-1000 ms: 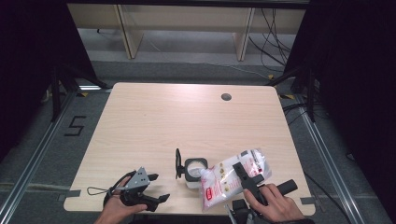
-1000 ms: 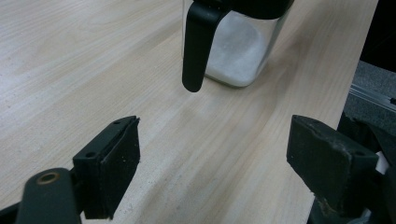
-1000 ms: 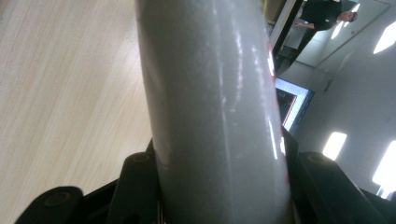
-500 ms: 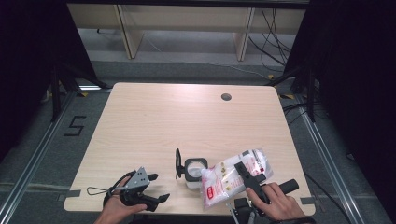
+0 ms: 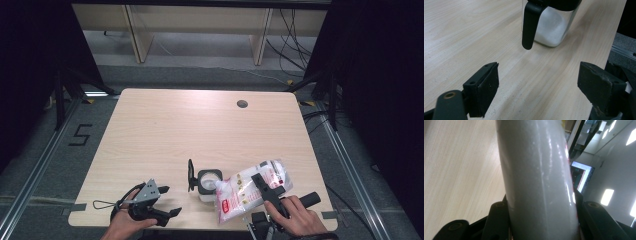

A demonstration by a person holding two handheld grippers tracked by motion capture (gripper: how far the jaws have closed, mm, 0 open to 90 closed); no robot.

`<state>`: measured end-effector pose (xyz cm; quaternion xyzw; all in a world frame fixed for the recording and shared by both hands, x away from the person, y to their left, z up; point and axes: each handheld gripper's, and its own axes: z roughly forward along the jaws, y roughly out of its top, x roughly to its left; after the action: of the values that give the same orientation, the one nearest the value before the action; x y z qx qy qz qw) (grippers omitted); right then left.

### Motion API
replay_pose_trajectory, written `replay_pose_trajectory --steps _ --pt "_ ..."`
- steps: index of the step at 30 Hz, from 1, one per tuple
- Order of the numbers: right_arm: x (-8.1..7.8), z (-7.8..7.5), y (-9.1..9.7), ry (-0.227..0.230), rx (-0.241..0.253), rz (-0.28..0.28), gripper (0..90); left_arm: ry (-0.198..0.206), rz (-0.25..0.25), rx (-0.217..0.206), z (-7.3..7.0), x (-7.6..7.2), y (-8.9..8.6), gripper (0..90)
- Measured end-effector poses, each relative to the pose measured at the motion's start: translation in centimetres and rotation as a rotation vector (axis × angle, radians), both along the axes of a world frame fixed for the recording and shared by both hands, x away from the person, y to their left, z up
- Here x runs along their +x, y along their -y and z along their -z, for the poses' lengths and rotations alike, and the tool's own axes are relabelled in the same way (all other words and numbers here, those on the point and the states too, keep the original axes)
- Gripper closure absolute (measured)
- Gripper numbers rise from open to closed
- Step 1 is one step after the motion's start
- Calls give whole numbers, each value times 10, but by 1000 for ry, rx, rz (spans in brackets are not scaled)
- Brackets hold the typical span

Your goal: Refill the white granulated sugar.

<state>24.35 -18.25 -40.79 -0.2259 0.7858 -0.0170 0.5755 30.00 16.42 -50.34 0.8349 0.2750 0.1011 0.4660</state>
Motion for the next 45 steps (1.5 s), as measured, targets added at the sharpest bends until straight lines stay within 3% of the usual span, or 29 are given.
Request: replay_pose_trajectory --steps 12,13,20,23,29,45 --pt "0 0 1 1 6 7 593 -1 1 -3 0 0 0 168" --pt "0 0 1 2 6 5 593 -9 4 13 -1 0 -1 168" --pt "0 -1 0 6 5 -4 594 -16 -15 -11 0 -1 1 168" --pt "0 -1 1 5 4 -2 595 1 0 -1 0 0 0 168" --pt "0 -1 0 3 4 -4 596 -18 -13 -10 0 -1 1 168" --pt "1 0 1 0 18 -9 599 -17 -12 -10 0 -1 1 168"
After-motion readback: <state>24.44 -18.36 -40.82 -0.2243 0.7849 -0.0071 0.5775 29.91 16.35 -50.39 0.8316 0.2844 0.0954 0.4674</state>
